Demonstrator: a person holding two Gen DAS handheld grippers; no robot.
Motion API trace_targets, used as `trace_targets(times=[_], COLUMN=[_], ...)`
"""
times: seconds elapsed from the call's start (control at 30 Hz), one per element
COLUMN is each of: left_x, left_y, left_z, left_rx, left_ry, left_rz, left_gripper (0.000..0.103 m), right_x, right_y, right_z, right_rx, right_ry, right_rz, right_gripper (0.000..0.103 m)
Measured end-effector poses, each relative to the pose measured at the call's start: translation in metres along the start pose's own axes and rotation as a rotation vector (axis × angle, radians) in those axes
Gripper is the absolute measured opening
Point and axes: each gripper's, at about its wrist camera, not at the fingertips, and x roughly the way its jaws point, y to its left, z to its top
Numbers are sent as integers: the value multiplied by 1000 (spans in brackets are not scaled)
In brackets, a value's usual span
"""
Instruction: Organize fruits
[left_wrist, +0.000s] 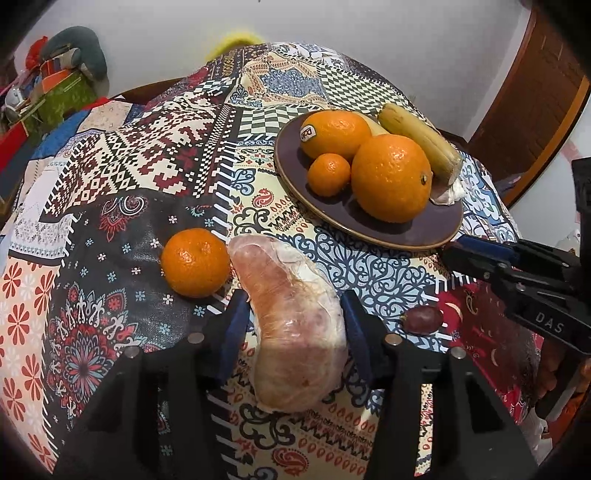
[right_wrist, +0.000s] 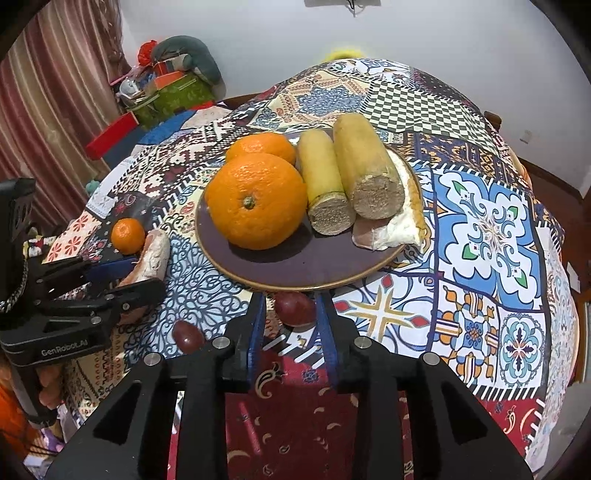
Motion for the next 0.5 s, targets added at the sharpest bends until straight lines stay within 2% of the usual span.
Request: trace_targets(times=[0.2, 0.5], left_x=[-7, -22], left_y=[2, -1], left_z=[-4, -13], left_rx=[-8, 1], left_ry=[-2, -6], left_rz=[-21, -29], left_gripper=[45, 43], right_x=[2, -17], right_y=[1, 4], right_z=[-5, -6], right_rx=[-2, -15], right_ry=[2, -26], right_rz=[10, 26], right_gripper=[25, 25])
